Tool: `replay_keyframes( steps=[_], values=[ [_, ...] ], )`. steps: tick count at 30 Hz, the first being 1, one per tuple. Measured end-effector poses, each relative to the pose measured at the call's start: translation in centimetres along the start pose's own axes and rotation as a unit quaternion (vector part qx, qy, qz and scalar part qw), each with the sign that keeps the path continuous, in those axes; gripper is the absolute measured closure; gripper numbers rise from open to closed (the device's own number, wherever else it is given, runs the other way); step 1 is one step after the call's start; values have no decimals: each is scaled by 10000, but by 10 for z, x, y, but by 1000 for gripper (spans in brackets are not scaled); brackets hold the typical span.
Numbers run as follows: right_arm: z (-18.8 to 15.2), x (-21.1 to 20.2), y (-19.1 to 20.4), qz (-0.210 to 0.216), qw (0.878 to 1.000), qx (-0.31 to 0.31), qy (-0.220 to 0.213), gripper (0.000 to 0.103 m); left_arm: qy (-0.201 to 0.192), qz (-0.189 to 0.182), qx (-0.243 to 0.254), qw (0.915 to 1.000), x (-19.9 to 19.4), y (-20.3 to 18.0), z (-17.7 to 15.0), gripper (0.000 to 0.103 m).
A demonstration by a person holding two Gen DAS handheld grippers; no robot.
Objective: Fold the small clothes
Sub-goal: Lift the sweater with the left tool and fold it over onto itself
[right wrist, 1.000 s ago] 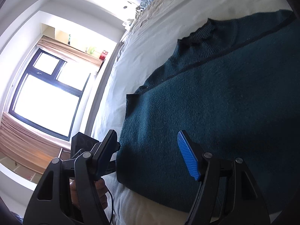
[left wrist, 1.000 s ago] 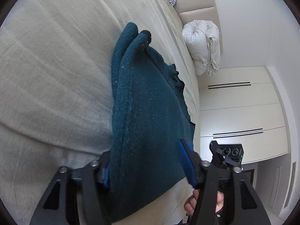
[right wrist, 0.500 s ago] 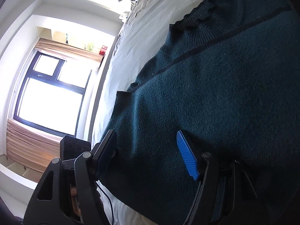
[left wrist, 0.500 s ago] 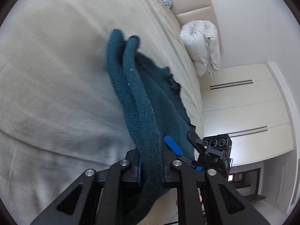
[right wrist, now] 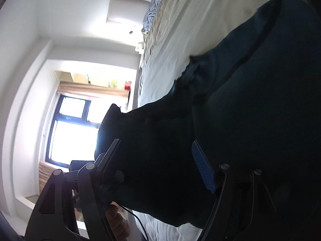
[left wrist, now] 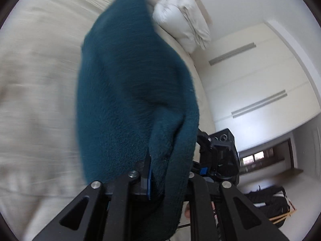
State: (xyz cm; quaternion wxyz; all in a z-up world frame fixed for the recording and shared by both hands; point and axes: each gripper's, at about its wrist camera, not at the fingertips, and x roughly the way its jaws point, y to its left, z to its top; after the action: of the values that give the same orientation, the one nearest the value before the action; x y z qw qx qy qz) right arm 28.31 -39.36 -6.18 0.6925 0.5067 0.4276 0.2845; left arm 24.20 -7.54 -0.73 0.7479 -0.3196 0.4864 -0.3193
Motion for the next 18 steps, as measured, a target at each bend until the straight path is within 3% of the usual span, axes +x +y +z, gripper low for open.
replay_keyframes(
  steps=[5,8,10,15,18],
  values=[
    [20,-30,-42,175,9978,598,-227,28,270,23,118,9996,70,-9,-8,85],
    [24,-35,-59,262,9959,834,-218,28,492,-61,-35,9988,94,0,-18,65],
    [27,-36,-61,265,9962,805,-197,28,534,-197,113,9983,93,-1,-26,45],
    [31,-29,-57,9,9976,676,-141,28,469,-335,358,9977,61,-3,-35,35],
    [33,-20,-48,-251,9983,527,-61,27,207,-631,464,9967,35,-2,-42,21]
  ],
)
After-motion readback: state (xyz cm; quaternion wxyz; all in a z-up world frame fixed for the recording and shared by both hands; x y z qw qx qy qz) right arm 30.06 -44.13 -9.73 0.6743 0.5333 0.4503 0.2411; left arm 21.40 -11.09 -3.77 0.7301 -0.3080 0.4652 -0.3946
